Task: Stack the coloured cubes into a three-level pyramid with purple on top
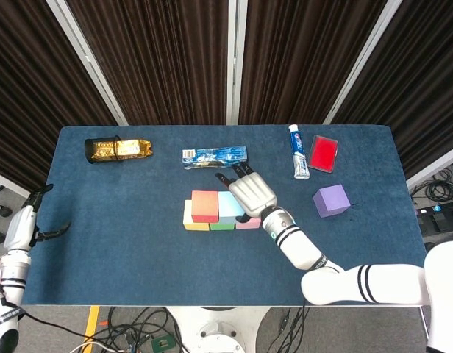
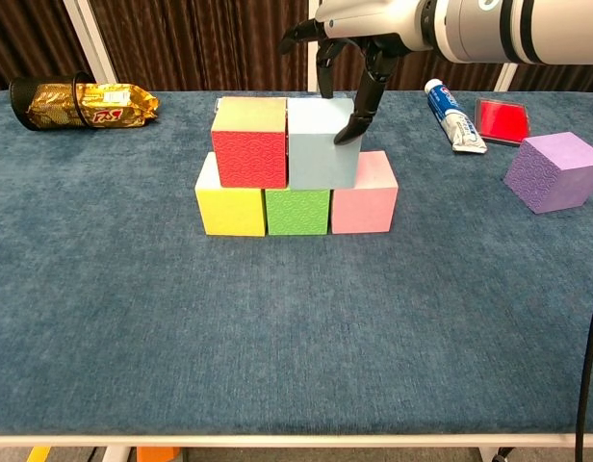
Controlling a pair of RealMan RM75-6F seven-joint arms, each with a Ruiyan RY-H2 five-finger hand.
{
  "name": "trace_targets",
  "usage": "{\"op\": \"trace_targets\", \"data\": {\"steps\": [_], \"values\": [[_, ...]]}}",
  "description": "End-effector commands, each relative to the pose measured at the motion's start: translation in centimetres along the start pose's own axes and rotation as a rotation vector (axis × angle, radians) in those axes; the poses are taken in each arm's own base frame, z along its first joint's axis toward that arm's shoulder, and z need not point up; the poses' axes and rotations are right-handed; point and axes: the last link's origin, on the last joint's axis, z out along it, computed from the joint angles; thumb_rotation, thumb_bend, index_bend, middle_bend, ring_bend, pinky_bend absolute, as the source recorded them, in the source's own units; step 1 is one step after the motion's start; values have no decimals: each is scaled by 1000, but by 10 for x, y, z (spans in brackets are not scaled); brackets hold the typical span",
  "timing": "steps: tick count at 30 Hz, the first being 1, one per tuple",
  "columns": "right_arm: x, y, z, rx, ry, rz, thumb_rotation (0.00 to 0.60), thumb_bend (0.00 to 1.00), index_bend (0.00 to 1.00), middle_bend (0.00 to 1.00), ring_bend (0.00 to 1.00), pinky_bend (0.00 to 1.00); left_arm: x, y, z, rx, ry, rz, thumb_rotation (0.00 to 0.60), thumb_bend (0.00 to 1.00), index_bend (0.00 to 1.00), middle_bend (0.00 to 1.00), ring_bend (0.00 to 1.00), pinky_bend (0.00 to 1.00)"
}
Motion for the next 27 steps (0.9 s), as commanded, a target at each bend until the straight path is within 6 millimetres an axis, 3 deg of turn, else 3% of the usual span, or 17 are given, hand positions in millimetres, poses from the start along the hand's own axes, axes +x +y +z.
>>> {"op": "trace_targets", "data": {"steps": [1, 20, 27], "values": [[0, 0, 0, 0, 3, 1, 600, 101, 0, 461, 18, 0, 0, 0, 0, 0, 1, -1, 600, 225, 95, 89, 1, 91], [-2, 0, 1, -5, 0, 5, 600, 98, 0, 463, 18, 0, 1, -1, 0, 3, -1, -6, 600, 225, 95, 89, 1, 91], [-1, 0, 1, -11, 0, 14, 600, 51, 0, 438, 17, 0, 1, -1, 0, 4, -3, -8, 600, 225, 95, 89, 1, 91]]}}
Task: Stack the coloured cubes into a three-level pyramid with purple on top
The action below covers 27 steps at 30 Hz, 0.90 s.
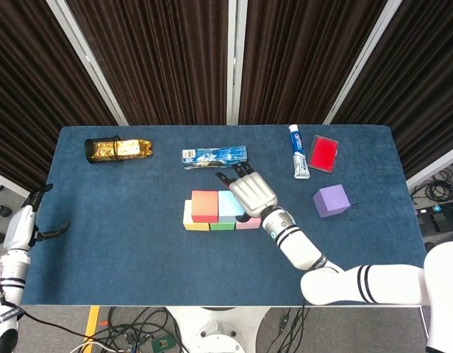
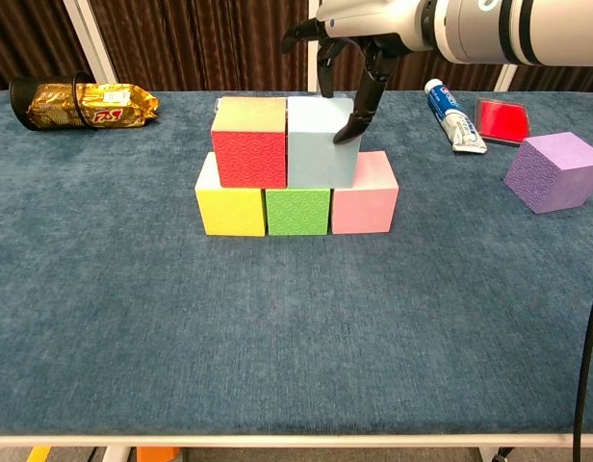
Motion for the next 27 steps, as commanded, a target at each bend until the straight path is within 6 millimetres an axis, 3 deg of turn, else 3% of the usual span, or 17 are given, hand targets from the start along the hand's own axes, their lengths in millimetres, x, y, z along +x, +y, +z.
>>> {"op": "trace_targets", "data": {"steps": [1, 7, 20, 27], "values": [[1, 0, 0, -3, 2, 5, 600, 43, 0, 419, 17, 0, 0, 0, 0, 1, 0, -1, 600, 225, 95, 89, 1, 91], [1, 2, 1, -9, 2, 13, 600, 13, 0, 313, 6, 0, 0, 1, 0, 0, 1, -3, 600, 225, 95, 89, 1, 91], [8, 5, -8, 0, 26, 44, 600, 0, 0, 199, 0, 0, 2, 2, -1, -9, 4, -3, 600, 225, 95, 89, 1, 91], [8, 32, -29, -56, 45, 63, 600, 0, 0, 188, 0, 0, 1, 9, -3, -31, 13, 8, 600, 225, 95, 89, 0, 91]]}}
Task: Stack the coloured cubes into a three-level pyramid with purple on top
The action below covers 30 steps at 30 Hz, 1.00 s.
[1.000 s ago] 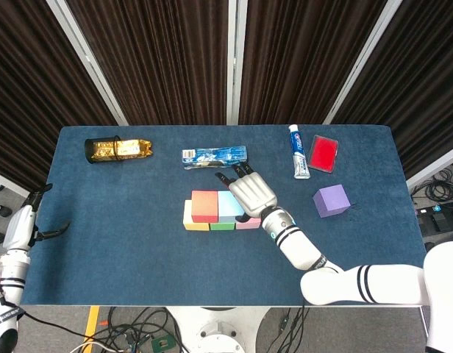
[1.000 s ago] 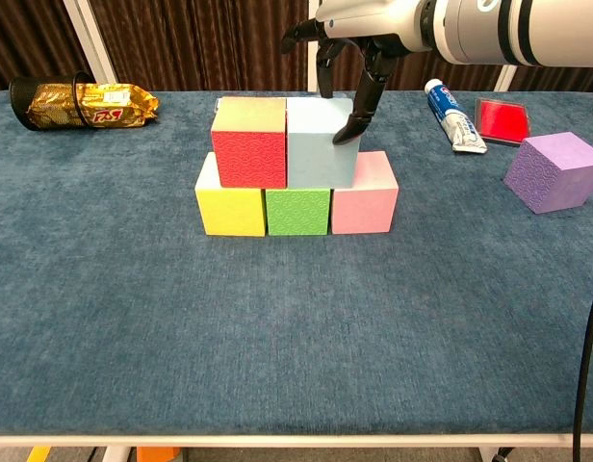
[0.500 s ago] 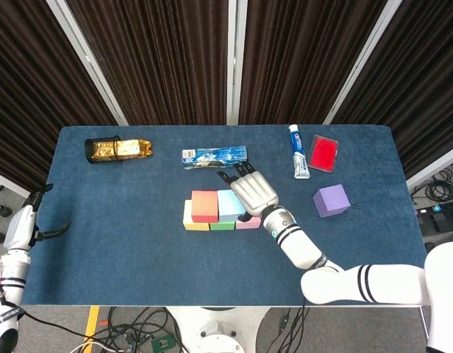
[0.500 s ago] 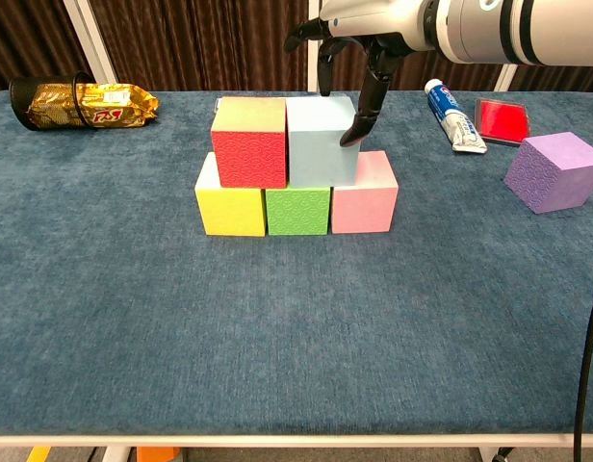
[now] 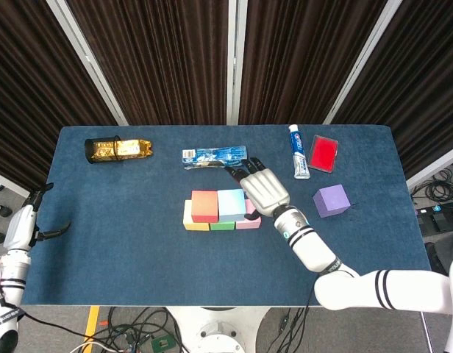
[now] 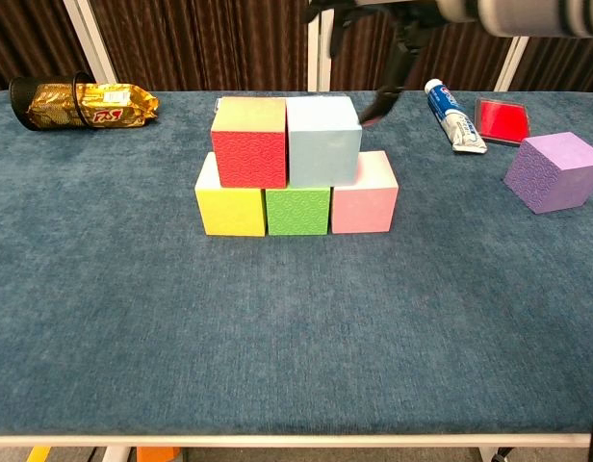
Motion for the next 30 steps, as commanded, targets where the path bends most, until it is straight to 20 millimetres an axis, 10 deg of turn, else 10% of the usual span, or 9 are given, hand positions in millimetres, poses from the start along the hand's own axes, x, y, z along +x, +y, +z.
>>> {"op": "trace_targets", "data": {"steps": [1, 11, 30], "values": [[-5, 16, -8, -39, -5, 15, 600, 0, 0, 187, 0, 0, -1, 2, -1, -10, 9, 11, 600, 225, 95, 89, 1, 91], [-45, 63, 1, -145, -39, 26, 600, 30, 0, 107, 0, 0, -2, 7, -1, -28, 32, 49, 600, 225, 95, 89, 1, 91], [-96, 69, 28, -164, -67, 24, 600, 52, 0, 11, 0, 0, -1, 3, -2, -26, 33, 58, 600, 224, 95, 89, 1, 91]]}}
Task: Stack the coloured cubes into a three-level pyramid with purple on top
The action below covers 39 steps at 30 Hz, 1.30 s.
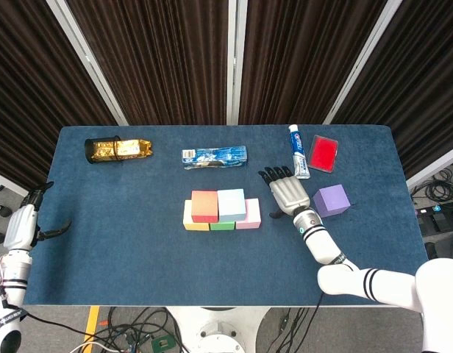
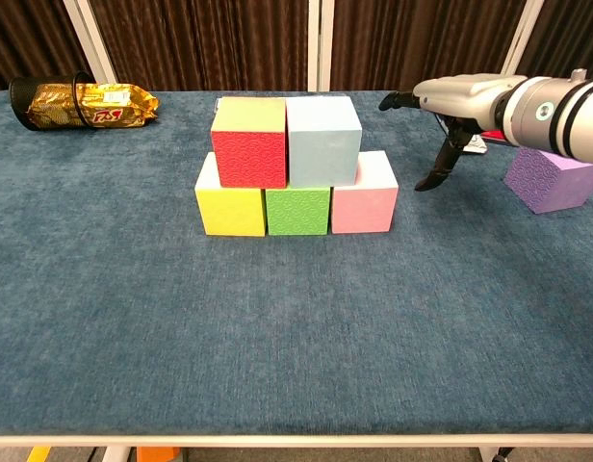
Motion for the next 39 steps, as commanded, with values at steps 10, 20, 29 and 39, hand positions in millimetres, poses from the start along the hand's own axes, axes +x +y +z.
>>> {"op": "trace_targets", "data": {"steps": [10, 20, 29, 39], "values": [[-7, -10, 6, 28, 39, -4, 600, 71, 0, 8, 0, 0, 0, -2, -2, -7, 10, -3, 600, 221, 95, 89, 1, 91], [-12, -16, 10, 42, 36, -15, 600, 77, 0, 8, 0, 0, -1, -3, -1, -1, 5, 0, 600, 221, 95, 89, 1, 91], [-14, -20, 11, 51, 30, -1, 600, 79, 0, 8, 0, 0, -1, -3, -2, -2, 5, -2, 600, 222, 95, 89, 1, 91], [-15, -25, 13, 66, 26, 21, 600, 77, 0, 9, 0, 0, -1, -3, -1, -2, 4, -1, 600, 221, 95, 89, 1, 91]]}}
